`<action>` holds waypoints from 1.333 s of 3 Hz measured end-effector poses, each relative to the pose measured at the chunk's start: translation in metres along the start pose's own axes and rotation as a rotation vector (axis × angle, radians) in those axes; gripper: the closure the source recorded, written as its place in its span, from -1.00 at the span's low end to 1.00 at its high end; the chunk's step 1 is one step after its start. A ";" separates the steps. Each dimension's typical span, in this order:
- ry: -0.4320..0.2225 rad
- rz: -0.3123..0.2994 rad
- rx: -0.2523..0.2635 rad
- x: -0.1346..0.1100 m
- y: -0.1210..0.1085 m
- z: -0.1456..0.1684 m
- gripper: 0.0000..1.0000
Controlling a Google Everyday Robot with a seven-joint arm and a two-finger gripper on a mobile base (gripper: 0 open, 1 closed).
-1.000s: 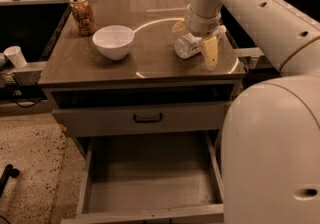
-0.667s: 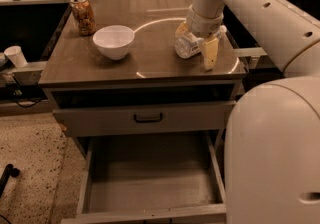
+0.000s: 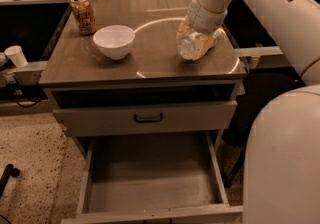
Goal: Place blue plastic bottle into middle drawer
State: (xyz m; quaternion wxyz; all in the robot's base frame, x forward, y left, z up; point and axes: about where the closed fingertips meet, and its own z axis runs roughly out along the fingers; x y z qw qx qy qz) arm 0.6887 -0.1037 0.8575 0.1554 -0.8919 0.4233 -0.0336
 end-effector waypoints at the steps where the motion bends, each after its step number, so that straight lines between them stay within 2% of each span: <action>1: -0.101 0.041 0.097 -0.018 0.005 -0.013 0.91; 2: -0.254 0.095 0.238 -0.049 0.023 -0.039 1.00; 3: -0.389 0.056 0.415 -0.106 0.035 -0.070 1.00; 4: -0.443 0.076 0.587 -0.144 0.055 -0.102 1.00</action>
Offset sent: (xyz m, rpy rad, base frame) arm -0.1226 0.0107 0.0673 0.6638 0.0052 -0.0525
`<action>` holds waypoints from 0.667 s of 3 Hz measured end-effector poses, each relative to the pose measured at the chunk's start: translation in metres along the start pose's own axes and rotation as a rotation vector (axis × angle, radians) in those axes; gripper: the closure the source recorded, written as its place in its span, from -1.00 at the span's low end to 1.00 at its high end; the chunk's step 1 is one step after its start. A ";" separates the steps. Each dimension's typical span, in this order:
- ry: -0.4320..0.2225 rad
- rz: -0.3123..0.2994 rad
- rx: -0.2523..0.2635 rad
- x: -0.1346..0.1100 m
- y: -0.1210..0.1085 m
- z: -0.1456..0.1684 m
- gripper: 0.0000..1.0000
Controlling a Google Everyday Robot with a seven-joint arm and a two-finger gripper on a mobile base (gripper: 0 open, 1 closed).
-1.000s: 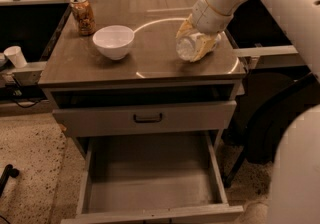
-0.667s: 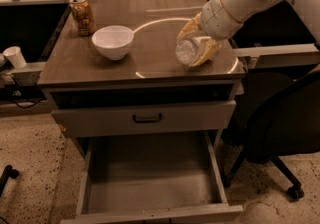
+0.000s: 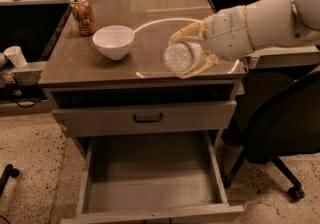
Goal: Place blue plastic bottle into middle drawer
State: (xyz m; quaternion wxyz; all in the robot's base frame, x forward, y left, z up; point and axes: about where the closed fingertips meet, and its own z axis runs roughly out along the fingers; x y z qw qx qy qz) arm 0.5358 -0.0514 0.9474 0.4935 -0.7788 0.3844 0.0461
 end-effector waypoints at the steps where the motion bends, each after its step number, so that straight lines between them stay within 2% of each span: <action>1: 0.007 0.071 0.069 0.007 0.012 -0.027 1.00; 2: 0.003 0.086 0.067 0.007 0.012 -0.026 1.00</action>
Offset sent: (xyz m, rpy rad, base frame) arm -0.0099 -0.0298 -0.0028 0.0873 0.0567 -0.0926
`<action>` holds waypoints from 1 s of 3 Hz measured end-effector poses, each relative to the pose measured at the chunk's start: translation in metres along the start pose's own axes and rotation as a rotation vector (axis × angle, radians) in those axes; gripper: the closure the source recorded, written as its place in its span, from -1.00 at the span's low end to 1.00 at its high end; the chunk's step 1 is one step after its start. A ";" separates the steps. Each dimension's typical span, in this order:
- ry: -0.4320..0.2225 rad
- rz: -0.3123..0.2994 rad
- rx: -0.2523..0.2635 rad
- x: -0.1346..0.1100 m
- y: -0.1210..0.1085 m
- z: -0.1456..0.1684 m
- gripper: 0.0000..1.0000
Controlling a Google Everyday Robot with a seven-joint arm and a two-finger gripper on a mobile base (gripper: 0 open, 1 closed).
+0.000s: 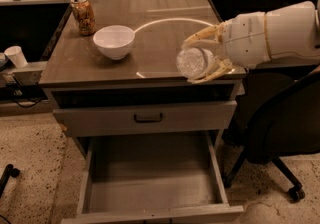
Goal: Place blue plastic bottle into middle drawer
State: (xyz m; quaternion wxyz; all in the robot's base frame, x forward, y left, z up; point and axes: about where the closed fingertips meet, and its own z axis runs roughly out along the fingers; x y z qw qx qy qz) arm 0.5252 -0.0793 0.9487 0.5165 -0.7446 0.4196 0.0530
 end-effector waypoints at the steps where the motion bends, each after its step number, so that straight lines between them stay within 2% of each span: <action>1: -0.079 0.090 -0.017 -0.017 -0.003 -0.010 1.00; 2: -0.123 0.218 -0.086 -0.041 -0.003 -0.030 1.00; 3: -0.134 0.408 -0.140 -0.048 0.012 -0.048 1.00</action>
Offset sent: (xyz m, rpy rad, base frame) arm -0.0671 -0.0134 0.0653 0.1514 0.5234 -0.0074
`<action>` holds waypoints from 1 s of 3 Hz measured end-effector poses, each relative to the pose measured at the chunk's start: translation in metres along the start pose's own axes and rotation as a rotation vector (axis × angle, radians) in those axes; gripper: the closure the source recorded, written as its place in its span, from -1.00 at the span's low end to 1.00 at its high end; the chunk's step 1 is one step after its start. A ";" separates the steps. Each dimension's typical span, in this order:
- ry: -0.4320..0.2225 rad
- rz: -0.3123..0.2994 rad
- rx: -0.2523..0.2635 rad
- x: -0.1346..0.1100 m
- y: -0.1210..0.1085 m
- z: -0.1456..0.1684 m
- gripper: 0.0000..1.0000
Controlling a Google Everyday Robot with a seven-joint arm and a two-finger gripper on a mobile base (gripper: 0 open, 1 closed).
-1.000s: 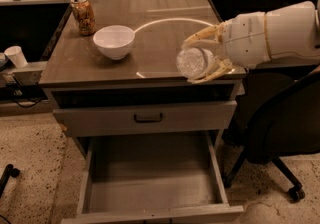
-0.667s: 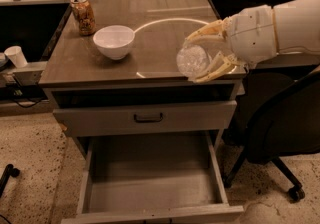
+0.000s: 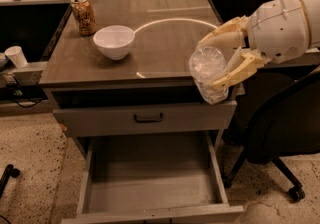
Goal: Place blue plastic bottle into middle drawer
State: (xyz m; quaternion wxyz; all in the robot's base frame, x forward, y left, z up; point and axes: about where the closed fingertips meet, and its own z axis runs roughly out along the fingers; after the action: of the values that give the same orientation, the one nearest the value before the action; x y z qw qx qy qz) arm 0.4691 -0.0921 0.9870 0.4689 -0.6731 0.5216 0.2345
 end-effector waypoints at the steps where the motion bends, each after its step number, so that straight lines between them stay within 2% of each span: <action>1: 0.016 0.117 0.013 0.007 0.030 -0.009 1.00; 2: 0.064 0.177 0.019 0.050 0.084 0.003 1.00; 3: 0.035 0.183 -0.027 0.099 0.140 0.062 1.00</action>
Offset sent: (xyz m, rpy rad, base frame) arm -0.1297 -0.0220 -0.2329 -0.0970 0.3344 -0.1182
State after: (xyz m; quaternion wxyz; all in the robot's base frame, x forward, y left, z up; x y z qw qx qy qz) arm 0.3848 -0.0879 0.8248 0.4271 -0.6327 0.5861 0.2715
